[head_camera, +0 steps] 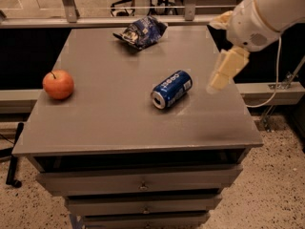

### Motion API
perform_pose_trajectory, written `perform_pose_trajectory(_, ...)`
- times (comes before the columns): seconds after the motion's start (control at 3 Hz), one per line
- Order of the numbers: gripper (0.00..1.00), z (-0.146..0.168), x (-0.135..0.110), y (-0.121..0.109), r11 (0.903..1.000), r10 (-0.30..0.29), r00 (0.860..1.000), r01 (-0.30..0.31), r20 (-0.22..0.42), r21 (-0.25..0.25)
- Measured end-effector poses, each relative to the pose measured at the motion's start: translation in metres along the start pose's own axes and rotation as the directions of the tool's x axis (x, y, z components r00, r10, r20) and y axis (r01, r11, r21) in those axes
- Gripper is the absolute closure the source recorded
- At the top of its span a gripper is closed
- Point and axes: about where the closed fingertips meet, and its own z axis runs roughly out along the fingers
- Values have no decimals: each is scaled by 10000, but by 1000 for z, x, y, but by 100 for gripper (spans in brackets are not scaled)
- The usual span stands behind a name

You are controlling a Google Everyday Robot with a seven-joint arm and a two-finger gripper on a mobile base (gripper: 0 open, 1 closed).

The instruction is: Pick blue chip bag

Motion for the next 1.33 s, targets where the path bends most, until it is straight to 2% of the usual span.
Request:
perform_pose_trajectory(0.33, 0, 38, -49, -71, 9989, 198, 9806, -274, 1948, 368)
perform_pose_trajectory(0.67, 0, 40, -48, -69, 9991, 198, 9814, -264, 1910, 321)
perform_pose_trajectory(1.0, 0, 38, -50, -71, 9979, 304, 9714, -432, 2355, 492)
perform_pose_trajectory(1.33, 0, 47, -57, -93, 9899, 727, 9284, -1116, 3644, 869)
